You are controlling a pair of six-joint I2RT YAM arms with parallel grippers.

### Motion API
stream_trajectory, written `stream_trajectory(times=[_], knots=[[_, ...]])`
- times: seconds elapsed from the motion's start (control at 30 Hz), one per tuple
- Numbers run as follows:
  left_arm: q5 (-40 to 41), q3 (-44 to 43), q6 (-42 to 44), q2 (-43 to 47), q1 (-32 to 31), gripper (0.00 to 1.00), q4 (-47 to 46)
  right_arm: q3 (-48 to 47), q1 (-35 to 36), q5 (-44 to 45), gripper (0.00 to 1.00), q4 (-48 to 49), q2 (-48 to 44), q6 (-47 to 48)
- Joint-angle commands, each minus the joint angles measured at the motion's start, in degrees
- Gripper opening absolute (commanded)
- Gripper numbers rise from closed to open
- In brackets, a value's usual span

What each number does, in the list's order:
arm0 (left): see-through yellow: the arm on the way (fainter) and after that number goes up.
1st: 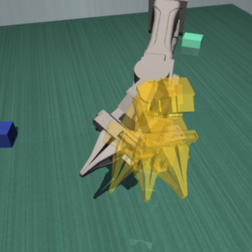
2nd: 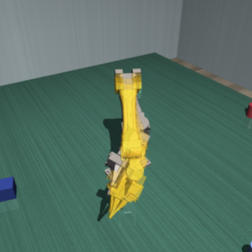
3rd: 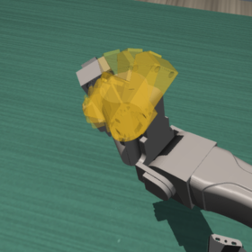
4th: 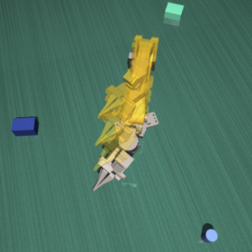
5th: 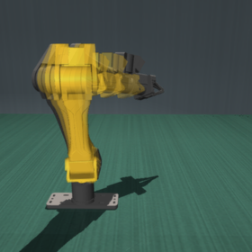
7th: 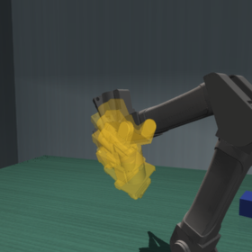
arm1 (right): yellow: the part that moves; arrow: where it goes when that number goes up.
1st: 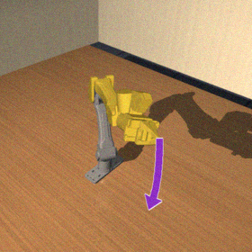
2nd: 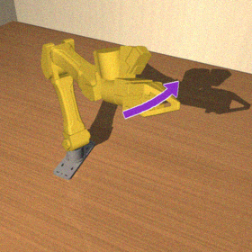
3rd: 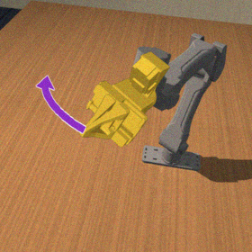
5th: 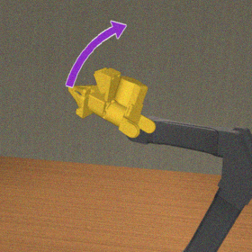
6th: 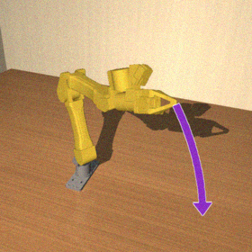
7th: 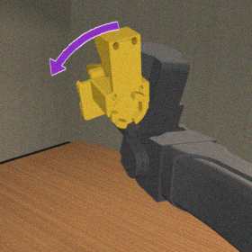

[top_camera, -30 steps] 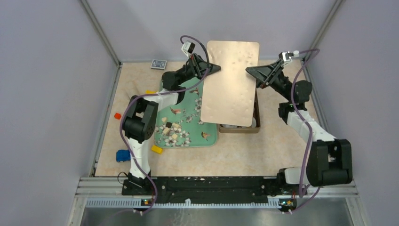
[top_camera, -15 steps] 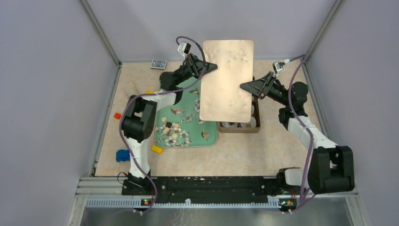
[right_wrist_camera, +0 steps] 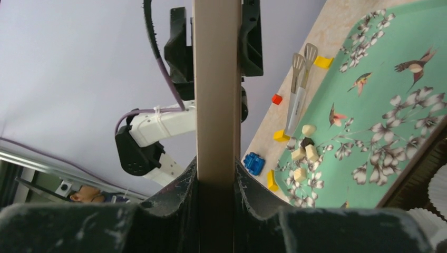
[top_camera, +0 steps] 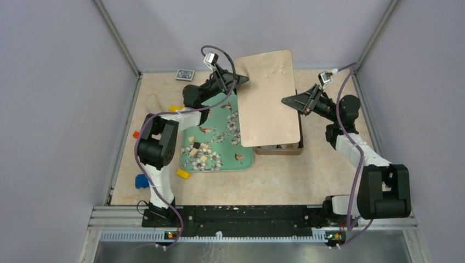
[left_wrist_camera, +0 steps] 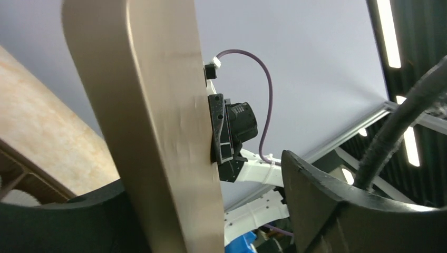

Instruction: Pack the chocolate

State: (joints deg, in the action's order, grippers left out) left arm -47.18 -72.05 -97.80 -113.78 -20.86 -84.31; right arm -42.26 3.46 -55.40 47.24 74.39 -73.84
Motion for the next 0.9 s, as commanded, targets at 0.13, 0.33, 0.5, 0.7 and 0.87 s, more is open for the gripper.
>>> stream_trajectory(times=[0.13,0.33,0.5,0.7,0.87], knots=[[-1.8,2.7,20.7,8.3,2.4,0.88,23.4,-3.6,-7.2,-4.5,0.00,11.6,7.2,-10.2],[1.0,2.7,29.8,8.7,2.3,0.89,40.3,-2.5,-7.4,-1.8,0.00,29.2,14.0,-21.3],[0.8,1.8,29.5,6.0,2.3,0.89,41.7,-2.3,-7.4,2.5,0.00,48.4,19.3,-33.3],[-0.4,-1.3,30.3,3.1,2.2,0.94,44.7,-2.9,-7.1,3.9,0.00,51.2,19.2,-35.7],[-0.4,0.9,29.4,4.3,2.2,0.96,42.0,-2.6,-7.1,5.0,0.00,44.1,17.0,-30.3]])
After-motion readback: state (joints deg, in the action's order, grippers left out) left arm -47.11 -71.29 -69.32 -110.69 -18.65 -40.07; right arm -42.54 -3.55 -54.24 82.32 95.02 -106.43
